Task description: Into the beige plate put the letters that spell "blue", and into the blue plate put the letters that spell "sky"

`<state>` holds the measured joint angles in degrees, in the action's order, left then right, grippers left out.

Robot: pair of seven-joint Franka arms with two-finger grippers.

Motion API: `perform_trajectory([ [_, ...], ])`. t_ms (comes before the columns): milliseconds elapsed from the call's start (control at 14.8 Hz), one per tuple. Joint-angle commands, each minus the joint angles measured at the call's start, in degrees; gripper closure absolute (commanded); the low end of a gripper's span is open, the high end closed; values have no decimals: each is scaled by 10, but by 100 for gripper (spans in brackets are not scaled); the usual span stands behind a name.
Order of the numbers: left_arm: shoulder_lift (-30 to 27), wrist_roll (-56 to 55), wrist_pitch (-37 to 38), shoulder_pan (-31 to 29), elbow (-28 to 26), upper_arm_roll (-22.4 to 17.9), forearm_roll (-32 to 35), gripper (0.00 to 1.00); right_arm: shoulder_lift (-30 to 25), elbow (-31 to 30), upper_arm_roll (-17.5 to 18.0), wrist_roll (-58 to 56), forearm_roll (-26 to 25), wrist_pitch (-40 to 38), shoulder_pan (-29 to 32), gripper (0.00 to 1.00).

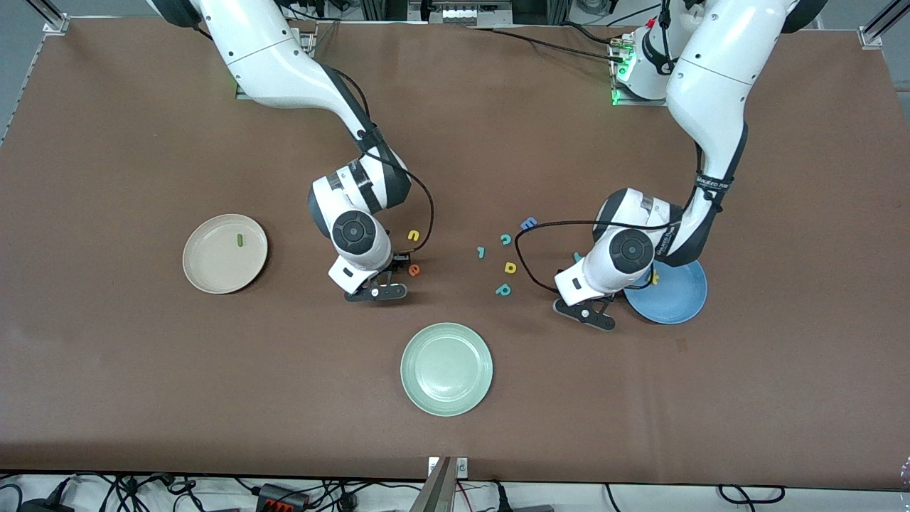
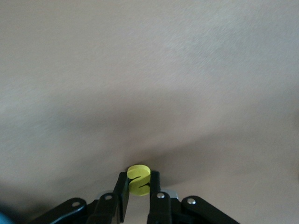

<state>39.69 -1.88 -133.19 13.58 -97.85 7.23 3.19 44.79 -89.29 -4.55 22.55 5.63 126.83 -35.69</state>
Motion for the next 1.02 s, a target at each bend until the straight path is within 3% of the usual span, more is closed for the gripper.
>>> perform_trajectory([
  [0, -72, 37, 112, -55, 4, 3, 4, 93, 6, 10, -3, 13, -7, -4, -3, 57],
  [271, -102, 104, 231, -122, -2, 3, 3, 93, 5, 10, -4, 4, -7, -4, 3, 85],
  [610, -103, 106, 195, -146, -65, 2, 5, 87, -17, 7, -9, 9, -7, -9, 24, 89],
  [678, -103, 106, 181, -155, -72, 4, 5, 79, -29, 4, -9, 1, -9, -13, 36, 89],
  [813, -103, 106, 179, -153, -72, 4, 5, 18, -64, -19, -9, -2, -14, -53, 61, 89],
  [881, -106, 107, 180, -153, -72, 5, 5, 0, -83, -34, -9, -17, -14, -64, 74, 89],
  [949, -109, 102, 181, -149, -71, 6, 5, 0, -104, -55, -11, -40, -15, -73, 86, 89],
])
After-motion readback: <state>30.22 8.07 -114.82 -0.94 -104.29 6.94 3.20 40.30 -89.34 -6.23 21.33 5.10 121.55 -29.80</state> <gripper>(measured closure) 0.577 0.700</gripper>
